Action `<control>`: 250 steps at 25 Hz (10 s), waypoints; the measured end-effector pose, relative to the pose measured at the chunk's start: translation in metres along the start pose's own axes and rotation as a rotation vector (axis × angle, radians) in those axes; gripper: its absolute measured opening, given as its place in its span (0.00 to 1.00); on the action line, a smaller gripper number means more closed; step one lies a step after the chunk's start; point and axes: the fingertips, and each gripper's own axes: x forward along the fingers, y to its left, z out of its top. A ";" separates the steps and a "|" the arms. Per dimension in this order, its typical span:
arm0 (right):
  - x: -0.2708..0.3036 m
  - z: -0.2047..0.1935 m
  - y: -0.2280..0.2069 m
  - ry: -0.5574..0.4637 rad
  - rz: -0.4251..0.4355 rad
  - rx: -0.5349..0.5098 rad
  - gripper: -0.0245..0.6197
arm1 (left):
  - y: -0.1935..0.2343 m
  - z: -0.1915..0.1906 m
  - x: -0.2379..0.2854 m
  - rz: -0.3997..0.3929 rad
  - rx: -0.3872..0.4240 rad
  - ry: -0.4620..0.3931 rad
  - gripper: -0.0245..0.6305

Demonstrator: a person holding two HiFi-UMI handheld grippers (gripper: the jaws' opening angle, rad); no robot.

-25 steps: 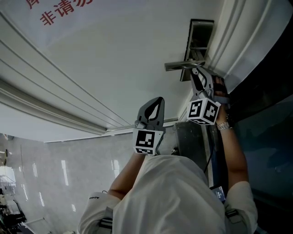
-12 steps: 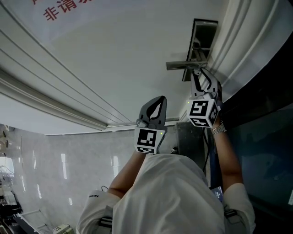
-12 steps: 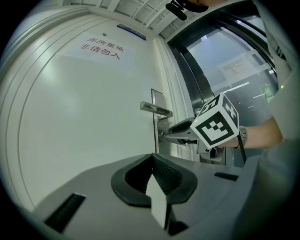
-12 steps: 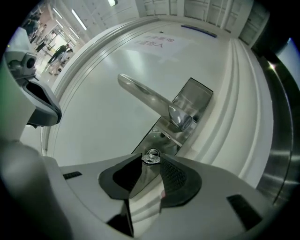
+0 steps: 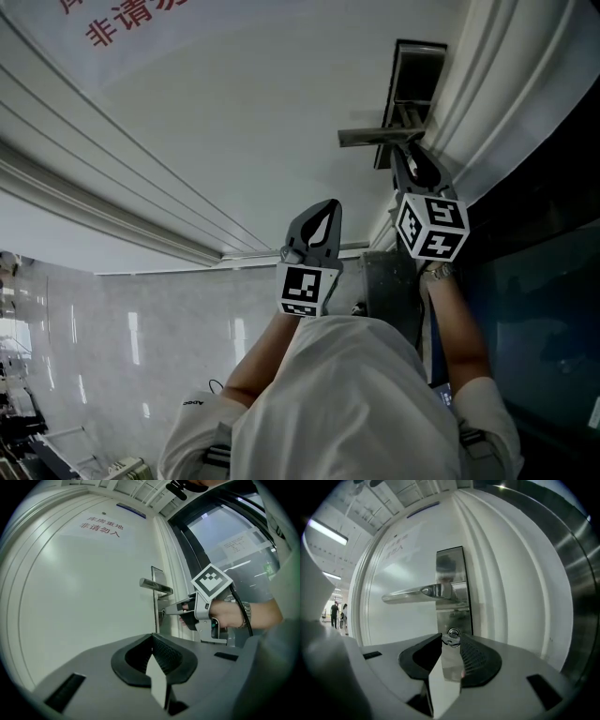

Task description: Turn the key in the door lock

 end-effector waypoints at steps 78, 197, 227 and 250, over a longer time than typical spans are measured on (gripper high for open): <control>-0.005 0.004 -0.005 -0.036 0.099 0.413 0.30 | 0.003 -0.015 0.011 0.007 -0.015 0.032 0.05; 0.007 0.002 0.011 0.081 -0.197 -0.727 0.15 | 0.011 -0.021 0.008 0.011 -0.033 0.034 0.05; 0.005 0.005 -0.007 -0.059 -0.020 0.301 0.06 | 0.014 -0.022 0.004 0.015 -0.031 0.037 0.05; 0.004 -0.008 -0.018 -0.086 0.134 1.217 0.06 | 0.013 -0.024 0.002 0.021 -0.036 0.039 0.05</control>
